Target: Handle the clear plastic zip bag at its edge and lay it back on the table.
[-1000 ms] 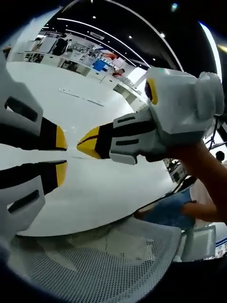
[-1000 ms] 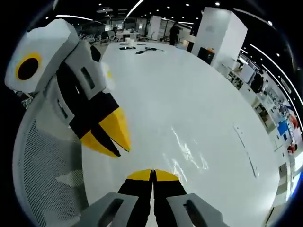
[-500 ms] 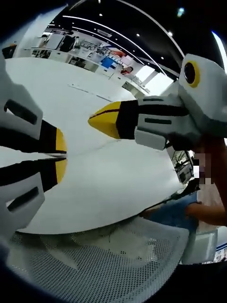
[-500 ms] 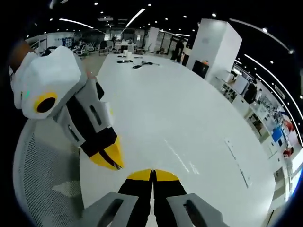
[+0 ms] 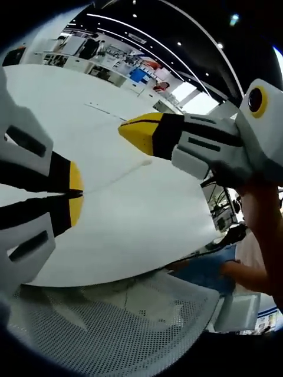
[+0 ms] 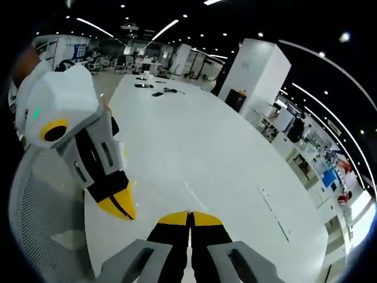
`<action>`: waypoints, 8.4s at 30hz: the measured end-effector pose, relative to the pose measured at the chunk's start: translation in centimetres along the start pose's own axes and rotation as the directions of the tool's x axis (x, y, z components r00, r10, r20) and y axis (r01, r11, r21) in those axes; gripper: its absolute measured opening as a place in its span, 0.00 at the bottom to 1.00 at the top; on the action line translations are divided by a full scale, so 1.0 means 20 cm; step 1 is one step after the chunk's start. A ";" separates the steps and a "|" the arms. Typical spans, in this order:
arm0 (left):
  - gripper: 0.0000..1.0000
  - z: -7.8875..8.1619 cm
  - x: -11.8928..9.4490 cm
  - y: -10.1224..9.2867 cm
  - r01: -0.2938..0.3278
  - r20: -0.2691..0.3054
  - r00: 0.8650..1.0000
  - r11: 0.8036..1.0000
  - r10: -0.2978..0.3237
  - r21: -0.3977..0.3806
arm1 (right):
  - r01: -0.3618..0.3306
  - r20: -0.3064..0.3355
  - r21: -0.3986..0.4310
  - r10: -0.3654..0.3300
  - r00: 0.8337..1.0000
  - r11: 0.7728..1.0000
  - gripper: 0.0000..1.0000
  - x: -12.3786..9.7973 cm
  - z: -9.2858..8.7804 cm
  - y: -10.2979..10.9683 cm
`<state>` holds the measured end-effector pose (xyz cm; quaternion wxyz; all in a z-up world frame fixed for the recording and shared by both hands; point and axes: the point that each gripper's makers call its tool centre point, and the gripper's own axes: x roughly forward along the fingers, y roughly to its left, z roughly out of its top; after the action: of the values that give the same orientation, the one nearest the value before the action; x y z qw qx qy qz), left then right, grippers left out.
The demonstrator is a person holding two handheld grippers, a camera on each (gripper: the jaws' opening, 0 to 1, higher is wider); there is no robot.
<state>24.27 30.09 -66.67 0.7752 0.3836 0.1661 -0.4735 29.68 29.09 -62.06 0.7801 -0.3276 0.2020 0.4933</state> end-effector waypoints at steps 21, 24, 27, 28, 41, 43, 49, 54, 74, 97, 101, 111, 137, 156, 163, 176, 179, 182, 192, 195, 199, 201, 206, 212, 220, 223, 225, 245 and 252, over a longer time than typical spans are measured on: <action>0.00 -0.07 0.03 -0.05 0.021 -0.038 0.999 1.000 -0.022 -0.011 | -0.020 -0.031 0.092 0.023 0.999 0.996 0.00 0.05 -0.10 0.01; 0.00 -0.08 0.03 -0.02 0.009 -0.042 0.999 1.000 -0.010 -0.025 | -0.034 -0.057 0.096 0.040 0.998 0.995 0.00 0.07 -0.13 0.03; 0.00 -0.09 0.03 0.03 -0.017 -0.040 0.999 0.998 0.015 -0.053 | -0.042 -0.069 0.096 0.049 0.996 0.994 0.00 0.10 -0.16 0.06; 0.00 -0.09 0.04 0.03 -0.017 -0.039 0.999 0.999 0.015 -0.052 | -0.045 -0.070 0.098 0.052 0.996 0.994 0.00 0.10 -0.17 0.07; 0.09 -0.10 0.01 0.06 -0.045 -0.023 0.999 0.995 0.043 -0.091 | -0.016 -0.125 0.096 0.028 0.992 0.995 0.00 0.18 -0.28 0.10; 0.11 -0.10 0.00 0.07 -0.057 -0.002 0.998 0.992 0.058 -0.114 | -0.010 -0.125 0.089 0.021 0.992 0.996 0.00 0.17 -0.28 0.10; 0.10 -0.13 -0.06 0.12 -0.094 0.011 0.995 0.978 0.097 -0.189 | 0.023 -0.142 0.059 -0.014 0.990 0.998 0.00 0.20 -0.34 0.11; 0.09 -0.16 -0.10 0.13 -0.111 0.005 0.993 0.972 0.115 -0.205 | 0.053 -0.153 0.038 -0.047 0.987 0.998 0.00 0.19 -0.36 0.09; 0.25 -0.23 -0.16 0.11 -0.149 -0.027 0.989 0.948 0.147 -0.280 | 0.131 -0.172 0.017 -0.126 0.977 0.991 0.00 0.25 -0.40 0.01; 0.32 -0.31 -0.22 0.08 -0.146 -0.048 0.989 0.930 0.138 -0.337 | 0.160 -0.231 -0.063 -0.171 0.958 0.985 0.00 0.38 -0.49 -0.06; 0.32 -0.31 -0.22 0.09 -0.150 -0.047 0.989 0.927 0.142 -0.344 | 0.160 -0.237 -0.052 -0.168 0.957 0.986 0.00 0.39 -0.52 -0.09; 0.31 -0.32 -0.22 0.09 -0.137 -0.050 0.991 0.940 0.128 -0.313 | 0.162 -0.267 -0.094 -0.182 0.947 0.982 0.00 0.43 -0.57 -0.12; 0.32 -0.35 -0.22 0.04 -0.134 -0.066 0.991 0.931 0.119 -0.338 | 0.037 -0.235 0.137 -0.004 0.972 0.990 0.25 0.44 -0.58 0.06; 0.50 -0.43 -0.23 0.02 -0.166 -0.140 0.983 0.881 0.115 -0.444 | 0.083 -0.127 0.271 -0.050 0.991 0.959 0.54 0.25 -0.56 0.04; 0.53 -0.45 -0.22 0.02 -0.165 -0.137 0.984 0.851 0.111 -0.498 | 0.112 -0.063 0.270 -0.099 0.993 0.956 0.71 0.17 -0.54 0.03; 0.77 -0.49 -0.25 0.04 -0.208 -0.128 0.978 0.779 0.164 -0.591 | 0.177 0.065 0.390 -0.219 0.974 0.903 0.92 -0.01 -0.40 -0.04; 0.83 -0.52 -0.27 0.04 -0.230 -0.140 0.973 0.765 0.182 -0.602 | 0.190 0.073 0.412 -0.240 0.968 0.891 0.95 -0.05 -0.41 -0.03; 0.84 -0.53 -0.28 0.03 -0.235 -0.143 0.972 0.756 0.187 -0.611 | 0.200 0.082 0.442 -0.261 0.962 0.875 0.97 -0.09 -0.42 -0.01; 0.97 -0.41 -0.31 -0.06 -0.181 -0.037 0.979 0.774 0.200 -0.606 | 0.239 0.077 0.464 -0.308 0.948 0.853 0.99 -0.20 -0.43 0.11; 0.98 -0.38 -0.32 -0.06 -0.183 -0.027 0.977 0.770 0.210 -0.611 | 0.237 0.092 0.489 -0.319 0.943 0.840 1.00 -0.23 -0.42 0.12; 0.98 -0.37 -0.35 -0.06 -0.198 -0.024 0.972 0.761 0.233 -0.618 | 0.240 0.112 0.486 -0.332 0.937 0.840 1.00 -0.27 -0.38 0.16; 0.98 -0.38 -0.36 -0.06 -0.207 -0.028 0.970 0.762 0.241 -0.614 | 0.245 0.138 0.494 -0.353 0.925 0.834 1.00 -0.30 -0.35 0.16; 0.97 -0.44 -0.41 -0.06 -0.257 -0.067 0.958 0.726 0.280 -0.638 | 0.258 0.142 0.521 -0.381 0.914 0.813 1.00 -0.33 -0.35 0.16; 0.96 -0.49 -0.42 -0.07 -0.273 -0.090 0.955 0.715 0.284 -0.643 | 0.256 0.121 0.515 -0.365 0.923 0.818 1.00 -0.29 -0.40 0.20; 0.93 -0.49 -0.42 -0.06 -0.288 -0.097 0.951 0.722 0.295 -0.629 | 0.256 0.097 0.499 -0.347 0.933 0.828 0.99 -0.25 -0.45 0.25; 0.93 -0.50 -0.40 -0.07 -0.299 -0.103 0.948 0.735 0.300 -0.609 | 0.269 0.095 0.481 -0.355 0.930 0.835 0.99 -0.26 -0.44 0.24; 0.93 -0.50 -0.39 -0.08 -0.289 -0.101 0.952 0.742 0.289 -0.605 | 0.279 0.095 0.483 -0.367 0.926 0.830 0.98 -0.27 -0.43 0.23; 0.91 -0.54 -0.38 -0.08 -0.296 -0.110 0.952 0.755 0.287 -0.585 | 0.281 0.110 0.477 -0.374 0.921 0.833 0.96 -0.27 -0.42 0.27; 0.90 -0.51 -0.40 -0.08 -0.305 -0.104 0.947 0.750 0.303 -0.587 | 0.272 0.113 0.471 -0.363 0.925 0.839 0.96 -0.26 -0.42 0.29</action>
<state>20.02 42.21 -69.01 0.9224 0.1430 0.2425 -0.2644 22.20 21.50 -66.41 0.9214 -0.1179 0.1742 0.3269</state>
